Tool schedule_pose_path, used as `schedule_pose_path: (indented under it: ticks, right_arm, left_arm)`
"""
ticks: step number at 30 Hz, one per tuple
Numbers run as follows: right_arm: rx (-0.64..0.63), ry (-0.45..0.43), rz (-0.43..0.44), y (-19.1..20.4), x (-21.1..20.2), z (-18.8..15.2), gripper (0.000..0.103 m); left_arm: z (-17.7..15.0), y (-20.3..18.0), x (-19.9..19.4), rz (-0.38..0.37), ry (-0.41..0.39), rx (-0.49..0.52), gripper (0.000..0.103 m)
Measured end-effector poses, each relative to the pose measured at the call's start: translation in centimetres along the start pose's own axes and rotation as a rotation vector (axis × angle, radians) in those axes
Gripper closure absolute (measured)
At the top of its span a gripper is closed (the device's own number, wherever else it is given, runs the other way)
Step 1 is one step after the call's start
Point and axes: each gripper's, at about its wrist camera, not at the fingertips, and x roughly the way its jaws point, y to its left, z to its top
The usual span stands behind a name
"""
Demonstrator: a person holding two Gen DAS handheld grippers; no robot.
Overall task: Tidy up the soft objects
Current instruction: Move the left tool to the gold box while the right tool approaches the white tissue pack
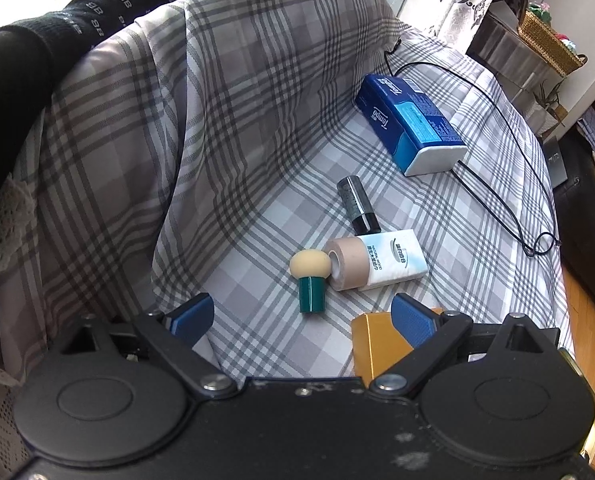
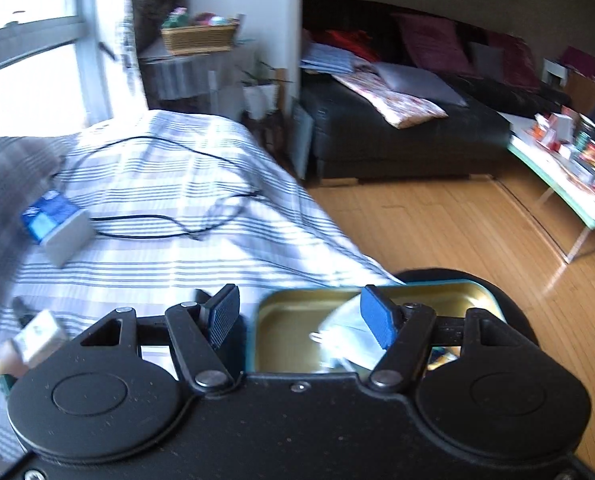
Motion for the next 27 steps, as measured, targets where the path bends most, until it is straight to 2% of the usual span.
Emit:
schedule_pose_path:
  ticks: [8, 15, 21, 27]
  right_arm:
    - [-0.139, 0.003, 0.161, 6.3, 0.3, 1.0, 0.038]
    - [-0.277, 0.055, 0.259, 11.3, 1.5, 1.2, 0.039]
    - [-0.396, 0.113, 0.292, 15.1, 3.8, 0.7, 0.039]
    - [-0.485, 0.167, 0.319, 18.7, 5.9, 0.3, 0.039]
  left_arm:
    - [-0.9, -0.4, 1.5, 0.013, 0.05, -0.007, 0.008]
    - [-2.1, -2.2, 2.4, 0.02, 0.069, 0.078, 0.008]
    - [-2.6, -3.1, 2.0, 0.004, 0.05, 0.121, 0.008]
    - [-2.4, -2.6, 2.3, -0.008, 0.07, 0.084, 0.008]
